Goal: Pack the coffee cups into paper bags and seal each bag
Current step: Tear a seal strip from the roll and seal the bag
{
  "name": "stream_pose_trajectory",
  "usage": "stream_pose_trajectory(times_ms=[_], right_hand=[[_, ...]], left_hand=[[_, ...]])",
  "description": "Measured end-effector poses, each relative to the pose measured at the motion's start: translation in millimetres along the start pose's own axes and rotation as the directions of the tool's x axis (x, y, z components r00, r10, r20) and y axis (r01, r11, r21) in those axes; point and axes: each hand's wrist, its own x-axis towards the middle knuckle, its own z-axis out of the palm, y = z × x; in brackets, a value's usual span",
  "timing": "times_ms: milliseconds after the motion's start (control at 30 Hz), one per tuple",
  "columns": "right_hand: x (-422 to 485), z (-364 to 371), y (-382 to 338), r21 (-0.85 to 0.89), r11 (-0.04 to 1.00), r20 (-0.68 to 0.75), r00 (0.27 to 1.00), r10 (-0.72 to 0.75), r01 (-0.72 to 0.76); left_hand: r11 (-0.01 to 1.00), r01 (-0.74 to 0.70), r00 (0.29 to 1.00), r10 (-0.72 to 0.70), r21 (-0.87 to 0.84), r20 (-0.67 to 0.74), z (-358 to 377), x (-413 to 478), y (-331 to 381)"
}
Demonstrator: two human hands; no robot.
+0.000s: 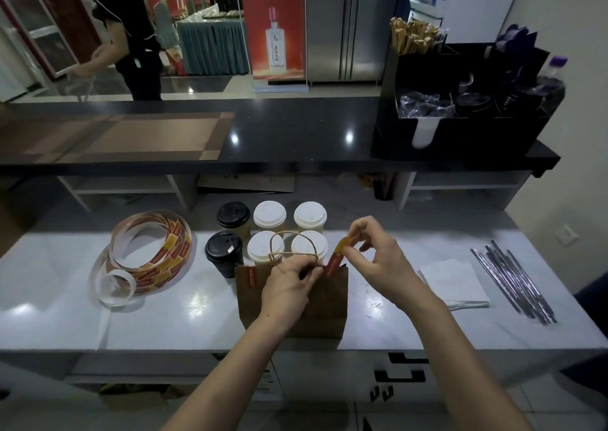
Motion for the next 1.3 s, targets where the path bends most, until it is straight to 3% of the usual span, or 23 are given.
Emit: stream_pose_trajectory(times_ms=[133,267,800,1300], right_hand=[[-3,5,4,-0.08,0.997,0.118,0.993,-0.009,0.018],[-2,10,8,-0.098,0.995,0.134,0.991,-0.024,0.037],[2,25,23,-0.287,0.949,0.132,0.986,-0.098,0.133],[1,38,41,-0.263,0.933,0.059,0.969,-0.239,0.246]], left_hand=[[1.0,-0.004,1.0,0.004,-0.002,0.004,0,-1,0],[1.0,-0.011,1.0,0.011,-0.008,0.005,0,-2,0],[1.0,0.006,1.0,-0.006,-0.004,-0.005,2,-2,0],[1.0,-0.003,0.999,0.002,-0.009,-0.033,4,0,-6]])
